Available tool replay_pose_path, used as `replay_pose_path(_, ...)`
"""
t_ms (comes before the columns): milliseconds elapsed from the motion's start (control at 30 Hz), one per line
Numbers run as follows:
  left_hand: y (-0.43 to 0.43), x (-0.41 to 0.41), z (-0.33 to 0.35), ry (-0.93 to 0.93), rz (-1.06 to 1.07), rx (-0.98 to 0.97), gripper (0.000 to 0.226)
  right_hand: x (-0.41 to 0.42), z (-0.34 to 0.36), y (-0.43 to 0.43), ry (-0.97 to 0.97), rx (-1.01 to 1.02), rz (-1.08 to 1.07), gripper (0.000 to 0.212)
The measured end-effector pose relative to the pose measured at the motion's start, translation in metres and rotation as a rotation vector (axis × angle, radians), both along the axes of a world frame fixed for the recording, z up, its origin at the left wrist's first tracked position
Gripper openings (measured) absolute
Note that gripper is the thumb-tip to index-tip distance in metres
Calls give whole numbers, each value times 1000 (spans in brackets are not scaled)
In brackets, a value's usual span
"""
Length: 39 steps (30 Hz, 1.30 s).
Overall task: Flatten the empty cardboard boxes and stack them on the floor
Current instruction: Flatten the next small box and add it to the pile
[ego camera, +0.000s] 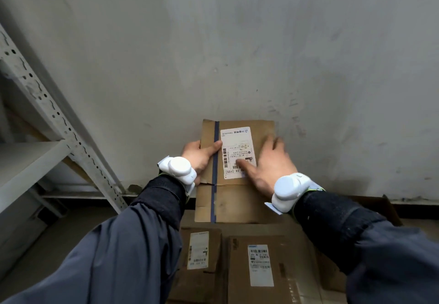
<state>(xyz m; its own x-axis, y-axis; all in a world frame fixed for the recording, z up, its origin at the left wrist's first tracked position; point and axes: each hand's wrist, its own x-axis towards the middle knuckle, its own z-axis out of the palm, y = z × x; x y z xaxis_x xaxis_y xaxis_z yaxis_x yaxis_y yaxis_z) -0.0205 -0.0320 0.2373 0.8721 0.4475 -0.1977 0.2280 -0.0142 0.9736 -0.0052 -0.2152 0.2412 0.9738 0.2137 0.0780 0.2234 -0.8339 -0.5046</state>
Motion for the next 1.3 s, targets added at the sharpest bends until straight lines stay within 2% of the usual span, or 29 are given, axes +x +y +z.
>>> replay_pose_path(67,1,2,-2,-8,50,21,50,6,3,-4,127,160,-87,107)
replay_pose_path(133,0,5,-4,28,82,166,59,13,7,-9,185,258,-88,89)
replay_pose_path(200,-3,7,-8,83,124,302,55,19,9,-14,194,298,-49,72)
replay_pose_path(333,-5,9,-13,133,127,349,68,27,4,-20,176,350,-24,76)
replay_pose_path(433,-1,11,-13,69,16,296,74,27,0,-22,153,379,-9,73)
replay_pose_path(533,20,28,-37,66,-63,278,104,29,-4,-25,171,412,-15,68)
replay_pose_path(633,30,34,-43,88,-87,160,126,35,-6,-28,283,482,-1,68)
replay_pose_path(700,32,33,-43,75,-93,87,130,39,-8,-31,348,557,-6,66)
replay_pose_path(767,19,20,-29,81,-81,59,113,44,-12,-35,380,621,-13,65)
replay_pose_path(867,3,11,-18,96,-80,13,46,50,-17,-37,409,619,-24,63)
replay_pose_path(933,1,16,-23,144,-64,24,29,56,-24,-35,421,573,-49,64)
replay_pose_path(1033,8,27,-43,176,-37,44,32,59,-40,-28,419,492,-70,76)
replay_pose_path(1133,24,43,-83,201,-10,67,60,55,-58,-21,437,509,-73,67)
replay_pose_path(1300,3,32,-102,208,-18,177,28,60,-93,-22,473,451,-53,50)
